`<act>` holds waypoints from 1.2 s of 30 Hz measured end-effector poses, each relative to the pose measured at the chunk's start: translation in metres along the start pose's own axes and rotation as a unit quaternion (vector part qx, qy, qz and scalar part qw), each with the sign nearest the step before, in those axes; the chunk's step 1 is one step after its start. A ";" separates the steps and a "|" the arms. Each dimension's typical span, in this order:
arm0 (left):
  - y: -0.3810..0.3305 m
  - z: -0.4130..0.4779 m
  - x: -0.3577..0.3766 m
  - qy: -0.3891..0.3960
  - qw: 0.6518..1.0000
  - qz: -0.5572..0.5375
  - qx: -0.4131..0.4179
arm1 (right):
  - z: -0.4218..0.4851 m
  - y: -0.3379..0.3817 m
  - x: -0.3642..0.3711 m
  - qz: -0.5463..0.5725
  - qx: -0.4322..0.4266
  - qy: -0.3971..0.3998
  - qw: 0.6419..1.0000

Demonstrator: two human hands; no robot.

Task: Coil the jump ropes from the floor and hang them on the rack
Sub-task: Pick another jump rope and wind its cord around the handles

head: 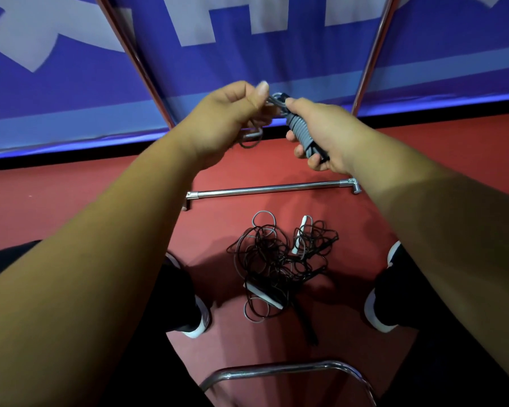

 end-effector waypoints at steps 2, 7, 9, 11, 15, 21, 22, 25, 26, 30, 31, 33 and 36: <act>-0.006 0.000 0.005 0.009 0.998 -0.065 -0.003 | 0.001 0.001 0.001 0.000 -0.008 0.004 1.000; -0.014 -0.006 0.008 0.055 0.995 -0.075 -0.019 | 0.002 0.012 -0.005 0.019 -0.025 -0.008 0.999; -0.015 -0.012 0.015 0.112 0.993 -0.020 -0.005 | 0.002 0.013 -0.011 0.026 -0.027 -0.023 0.999; -0.007 -0.020 0.030 0.189 0.981 0.010 -0.034 | 0.002 0.014 -0.017 0.025 -0.033 -0.042 0.998; 0.015 -0.026 0.045 0.242 0.962 0.084 -0.099 | 0.002 0.014 -0.018 0.025 -0.036 -0.049 0.998; 0.033 -0.014 0.019 0.055 0.957 0.229 -0.170 | -0.002 0.014 -0.016 0.099 -0.001 -0.021 0.995; 0.033 -0.012 0.010 0.001 0.953 0.243 -0.179 | -0.002 0.014 -0.014 0.106 0.005 -0.010 0.994; 0.024 -0.005 -0.019 -0.147 0.929 0.311 -0.137 | -0.002 0.013 -0.009 0.130 0.020 0.016 0.991; 0.021 -0.004 -0.028 -0.188 0.924 0.311 -0.116 | -0.002 0.012 -0.008 0.135 0.024 0.020 0.990; 0.011 -0.002 -0.037 -0.261 0.955 0.140 -0.031 | 0.000 0.005 -0.008 0.115 0.046 0.001 0.992; 0.008 0.000 -0.034 -0.254 0.964 0.072 -0.012 | 0.001 0.001 -0.007 0.110 0.053 -0.004 0.993; 0.002 0.005 -0.028 -0.231 0.972 -0.041 0.012 | 0.003 -0.007 -0.009 0.099 0.067 -0.022 0.993; -0.003 0.005 -0.032 -0.246 0.967 -0.058 0.010 | 0.004 -0.014 -0.014 0.092 0.082 -0.045 0.991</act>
Point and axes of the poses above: each hand's wrist, its own z-axis towards the middle knuckle, its own x-axis out of the palm, y = z × x, the point moved 8 cm from there along z, towards the middle knuckle, and after that the axes turned 8 degrees about z, right-handed, at the moved point
